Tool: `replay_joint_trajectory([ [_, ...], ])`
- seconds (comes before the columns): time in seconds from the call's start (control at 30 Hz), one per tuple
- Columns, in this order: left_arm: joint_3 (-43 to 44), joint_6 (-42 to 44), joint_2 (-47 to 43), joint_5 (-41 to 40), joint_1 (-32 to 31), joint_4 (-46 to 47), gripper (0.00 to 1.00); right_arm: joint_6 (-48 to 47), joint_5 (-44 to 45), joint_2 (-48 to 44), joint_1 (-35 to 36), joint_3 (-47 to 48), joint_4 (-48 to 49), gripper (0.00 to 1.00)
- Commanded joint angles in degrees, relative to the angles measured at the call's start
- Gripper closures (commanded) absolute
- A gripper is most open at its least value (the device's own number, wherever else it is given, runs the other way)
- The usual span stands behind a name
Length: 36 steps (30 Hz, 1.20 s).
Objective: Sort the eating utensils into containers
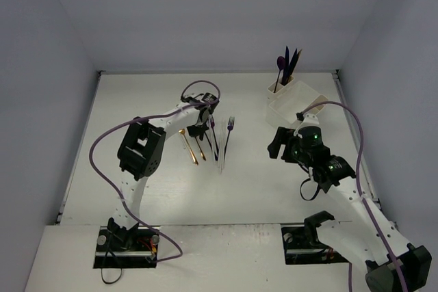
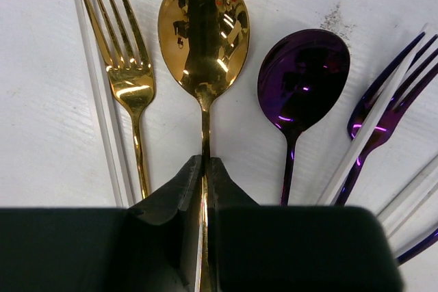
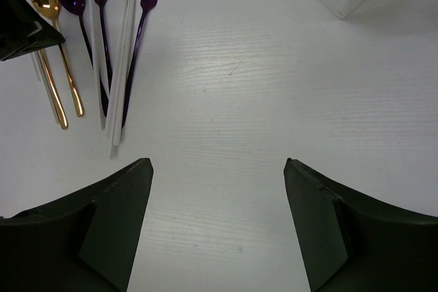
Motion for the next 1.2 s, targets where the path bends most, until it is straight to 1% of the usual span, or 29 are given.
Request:
replay_joint_trajectory([
  [0.0,3.7,5.4,-8.1,-4.6,-0.5,-0.9,1.0,-1.5,-0.9,1.3,-0.4,3.9,1.4,0.25],
  [0.1,5.4,11.0,-11.2,-6.4,-1.8,-0.5,1.0,-3.0,-2.0,2.4,-0.4,6.9,1.4,0.24],
  [0.17,7.5,16.2,-13.1,-7.6,-3.3,0.2,1.0,-4.2,-3.1,3.8,-0.4,9.7,1.4,0.2],
  [0.23,6.8,22.3,-16.8,-8.1,-5.4,2.8,1.0,-5.0,-4.4,5.1,-0.4,13.2,1.4,0.15],
  [0.3,4.0,25.8,-19.5,-6.7,-7.1,7.4,1.0,-5.5,-6.2,6.8,-0.4,17.0,1.4,0.09],
  [0.37,1.7,29.0,-23.5,-4.3,-7.9,12.2,1.0,-6.0,-8.2,8.5,-0.4,20.4,1.4,0.06],
  [0.43,-3.8,32.6,-29.2,-0.7,-8.6,17.1,1.0,-6.2,-9.9,10.2,-0.4,23.8,1.4,0.04],
  [0.5,-6.5,34.8,-32.4,2.4,-9.1,21.7,1.0,-6.3,-11.8,11.6,-0.3,27.6,1.5,0.04],
  [0.57,-8.7,37.9,-35.5,6.2,-10.4,24.0,1.0,-6.2,-13.1,13.5,-0.3,30.3,1.5,0.04],
  [0.73,-11.7,44.5,-40.4,11.9,-14.2,28.6,1.0,-5.9,-15.9,18.4,-0.3,37.1,1.8,0.04],
  [0.97,-13.2,45.4,-44.0,18.3,-15.8,32.2,1.0,-4.5,-21.4,23.2,-0.1,42.3,3.4,0.08],
  [1.07,-12.9,45.8,-44.5,19.9,-16.6,32.5,1.0,-4.1,-22.1,24.4,0.0,43.0,3.9,0.13],
  [1.17,-12.7,46.2,-44.7,20.5,-16.9,32.8,1.0,-3.7,-23.3,25.6,0.2,43.2,4.6,0.23],
])
